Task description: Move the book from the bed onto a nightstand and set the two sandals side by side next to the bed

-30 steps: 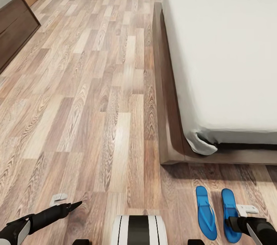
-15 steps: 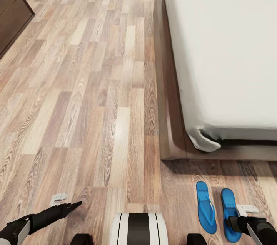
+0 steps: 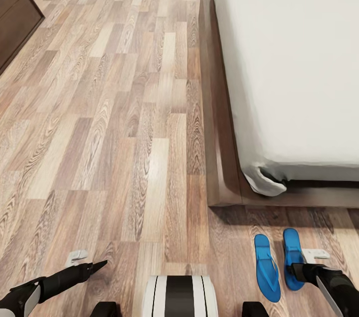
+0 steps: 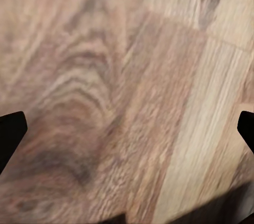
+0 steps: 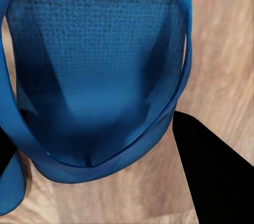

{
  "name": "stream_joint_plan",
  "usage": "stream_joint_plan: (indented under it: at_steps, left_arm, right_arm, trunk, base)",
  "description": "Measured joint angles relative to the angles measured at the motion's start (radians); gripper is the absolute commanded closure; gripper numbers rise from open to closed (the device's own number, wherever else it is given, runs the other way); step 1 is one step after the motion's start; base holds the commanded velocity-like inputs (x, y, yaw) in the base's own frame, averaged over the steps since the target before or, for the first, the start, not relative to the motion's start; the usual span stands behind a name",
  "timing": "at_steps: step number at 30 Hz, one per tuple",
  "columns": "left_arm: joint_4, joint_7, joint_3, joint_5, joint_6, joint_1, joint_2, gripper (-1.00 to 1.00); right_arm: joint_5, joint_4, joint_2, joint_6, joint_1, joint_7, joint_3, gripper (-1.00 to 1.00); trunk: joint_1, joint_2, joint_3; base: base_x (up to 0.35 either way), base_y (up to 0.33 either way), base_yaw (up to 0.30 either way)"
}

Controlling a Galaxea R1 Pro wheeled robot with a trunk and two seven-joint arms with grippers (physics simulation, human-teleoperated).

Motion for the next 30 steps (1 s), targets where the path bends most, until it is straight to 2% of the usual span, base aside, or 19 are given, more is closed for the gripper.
stream_joint_plan:
  at_steps: [10, 15, 20, 30]
  left_arm:
    - [0.001, 0.0, -0.001, -0.001, 0.0, 0.0, 0.0, -1.0]
    - [0.001, -0.002, 0.0, 0.0, 0.0, 0.0, 0.0, -1.0]
    - [0.001, -0.001, -0.001, -0.001, 0.0, 0.0, -0.001, -1.0]
    - [0.001, -0.001, -0.002, -0.002, 0.0, 0.0, -0.002, -1.0]
  right_arm:
    - [0.001, 0.0, 0.001, 0.009, 0.0, 0.0, 0.001, 1.0]
    - [-0.001, 0.0, 0.002, 0.016, -0.004, -0.002, 0.001, 1.0]
    - [-0.001, 0.001, 0.002, 0.017, -0.047, -0.001, 0.001, 1.0]
    - [0.0, 0.001, 0.002, 0.016, -0.052, -0.002, 0.001, 1.0]
  trunk:
    - [0.004, -0.002, -0.035]
    - [0.004, -0.002, -0.035]
    - [0.004, -0.002, -0.035]
    - [0.005, -0.003, -0.043]
  base:
    - [0.0, 0.0, 0.0]
    - [0.0, 0.0, 0.0]
    - [0.0, 0.0, 0.0]
    - [0.0, 0.0, 0.0]
